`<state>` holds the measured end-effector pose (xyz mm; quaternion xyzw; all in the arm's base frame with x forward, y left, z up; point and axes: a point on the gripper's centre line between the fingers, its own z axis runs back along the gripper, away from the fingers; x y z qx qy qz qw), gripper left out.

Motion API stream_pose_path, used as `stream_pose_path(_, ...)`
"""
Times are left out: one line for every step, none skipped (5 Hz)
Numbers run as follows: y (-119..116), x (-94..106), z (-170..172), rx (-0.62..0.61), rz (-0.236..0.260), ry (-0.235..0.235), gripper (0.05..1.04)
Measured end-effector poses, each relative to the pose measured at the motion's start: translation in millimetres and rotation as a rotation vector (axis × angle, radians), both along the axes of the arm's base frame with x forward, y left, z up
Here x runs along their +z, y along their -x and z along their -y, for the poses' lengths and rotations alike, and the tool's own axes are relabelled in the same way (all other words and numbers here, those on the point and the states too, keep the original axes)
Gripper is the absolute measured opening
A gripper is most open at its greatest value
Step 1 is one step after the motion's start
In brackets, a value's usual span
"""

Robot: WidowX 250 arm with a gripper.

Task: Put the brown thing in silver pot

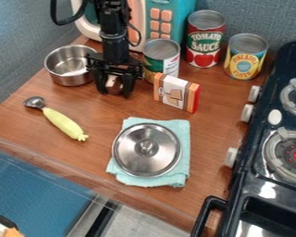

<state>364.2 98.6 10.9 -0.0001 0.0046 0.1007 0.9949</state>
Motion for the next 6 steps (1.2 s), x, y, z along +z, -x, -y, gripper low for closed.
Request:
stream_pose_path(4.9,0.6,5.4,-0.003,-0.001,0.030,0.499)
stream_pose_path(14.5,11.2,18.5,-0.018,-0.005,0.094,0.458)
stream_pose_path(25.9,41.1,33.8,-0.059,0.037,0.161,0.457)
stream_pose_path(38.0,76.4,42.7,-0.107,0.082,0.163,0.457)
stream_pose_path(39.6,99.4,36.6,-0.096,0.136,0.117,0.457)
stream_pose_path(29.3,105.9,5.6,-0.029,0.151,0.086,0.457)
